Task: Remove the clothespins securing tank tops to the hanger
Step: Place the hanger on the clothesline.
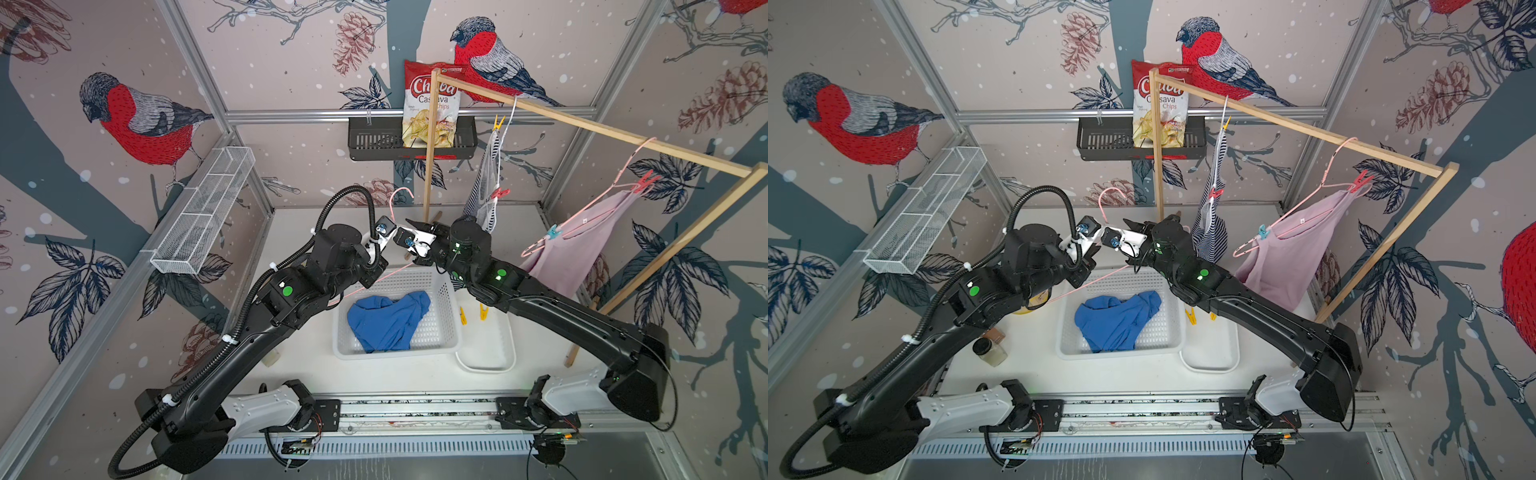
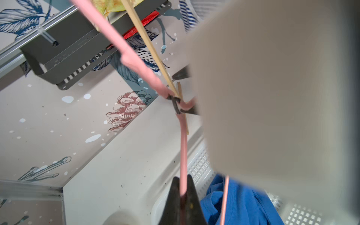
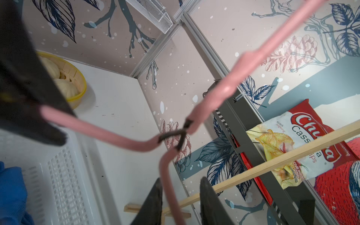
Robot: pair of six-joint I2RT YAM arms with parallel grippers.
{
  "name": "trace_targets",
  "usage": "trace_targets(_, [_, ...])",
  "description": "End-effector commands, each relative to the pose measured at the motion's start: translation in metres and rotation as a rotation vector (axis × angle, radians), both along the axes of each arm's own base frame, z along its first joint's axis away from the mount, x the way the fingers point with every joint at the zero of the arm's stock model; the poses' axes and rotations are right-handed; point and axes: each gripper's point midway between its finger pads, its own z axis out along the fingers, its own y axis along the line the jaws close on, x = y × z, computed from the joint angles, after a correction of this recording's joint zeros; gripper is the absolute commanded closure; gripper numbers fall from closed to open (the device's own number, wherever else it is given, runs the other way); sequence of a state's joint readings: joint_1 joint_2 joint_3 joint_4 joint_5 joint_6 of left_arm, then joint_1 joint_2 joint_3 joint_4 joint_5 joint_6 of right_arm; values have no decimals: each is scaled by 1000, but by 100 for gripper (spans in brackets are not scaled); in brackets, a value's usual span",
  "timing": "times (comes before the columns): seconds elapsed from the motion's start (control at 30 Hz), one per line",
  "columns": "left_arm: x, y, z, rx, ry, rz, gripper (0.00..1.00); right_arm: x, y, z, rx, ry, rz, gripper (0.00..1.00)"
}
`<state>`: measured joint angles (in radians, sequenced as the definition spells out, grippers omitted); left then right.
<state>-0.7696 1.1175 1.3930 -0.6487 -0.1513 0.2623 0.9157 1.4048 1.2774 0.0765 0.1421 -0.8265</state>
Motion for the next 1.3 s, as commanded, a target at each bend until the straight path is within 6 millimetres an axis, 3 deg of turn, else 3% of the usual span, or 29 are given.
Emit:
trace_targets(0.0, [-15, -13, 2, -49, 21, -106, 100, 2, 4, 6, 15, -46, 9, 75])
trace_targets(0.17, [-27, -19, -1, -69, 58, -169, 100, 5, -1, 7, 22, -63, -10, 100])
trace_targets(0.23, [-34, -21, -1, -78, 82, -199, 93, 4, -4, 7, 30, -74, -10, 100])
trace_targets(0.27, [-40, -23, -2, -82, 100, -224, 84, 3, -5, 7, 31, -78, -9, 100])
trace_targets(0.3, [-44, -24, -4, -87, 115, -242, 61, 2, -7, 7, 34, -82, -7, 100])
trace_targets(0.33, [-48, -24, -4, -95, 128, -253, 50, 1, -8, 8, 36, -87, -6, 100])
trace_targets(0.47, [-71, -26, -5, -129, 199, -334, 26, -1, -18, 10, 39, -116, -3, 100])
trace_targets(0.53, [-83, -27, -6, -141, 239, -371, 20, -3, -22, 10, 33, -125, -1, 100])
trace_targets(0.6, [-80, -21, -9, -130, 252, -326, 17, -5, -26, 10, 25, -132, 2, 100])
trace_targets(0.83, [-85, -5, -25, -92, 317, -256, 21, -10, -37, 8, 8, -144, -11, 100])
trace_targets(0.9, [-85, 1, -28, -87, 330, -224, 25, -15, -46, 17, 29, -165, -26, 100])
trace_targets(1.07, [-81, 23, -26, -96, 303, -103, 41, -17, -56, 11, 26, -151, -56, 100])
trace_targets(1.27, [-85, 28, -30, -101, 339, -77, 63, -23, -67, 10, 26, -150, -71, 100])
